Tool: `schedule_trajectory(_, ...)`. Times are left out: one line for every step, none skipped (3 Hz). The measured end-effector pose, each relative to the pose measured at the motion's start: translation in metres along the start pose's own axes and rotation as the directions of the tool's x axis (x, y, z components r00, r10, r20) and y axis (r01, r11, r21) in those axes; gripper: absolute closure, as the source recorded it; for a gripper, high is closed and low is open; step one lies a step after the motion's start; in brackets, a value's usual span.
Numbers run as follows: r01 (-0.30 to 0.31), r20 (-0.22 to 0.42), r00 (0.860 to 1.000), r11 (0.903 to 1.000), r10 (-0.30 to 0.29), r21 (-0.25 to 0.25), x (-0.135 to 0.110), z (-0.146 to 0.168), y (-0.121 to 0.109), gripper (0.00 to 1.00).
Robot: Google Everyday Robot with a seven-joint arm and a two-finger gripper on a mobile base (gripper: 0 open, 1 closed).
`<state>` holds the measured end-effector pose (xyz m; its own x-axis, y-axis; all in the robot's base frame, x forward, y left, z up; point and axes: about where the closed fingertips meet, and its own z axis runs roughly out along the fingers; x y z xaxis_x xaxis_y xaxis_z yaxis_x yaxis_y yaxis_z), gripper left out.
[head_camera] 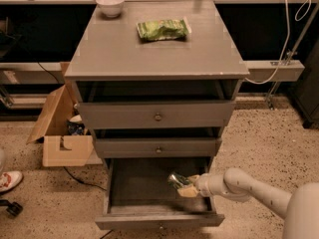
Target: Place green can into bottom drawer
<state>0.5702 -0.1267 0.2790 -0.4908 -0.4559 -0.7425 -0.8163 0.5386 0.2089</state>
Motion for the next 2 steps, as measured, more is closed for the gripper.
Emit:
schedule_trajectory(-0.036,0.024,0.999,0.9992,0.036,0.018,0.017,0.029,-0.015,1.00)
schedule_trajectory(-0.061,0.025,0.998,0.9981,0.061,0.011,0.028,0.057,-0.024,0.85)
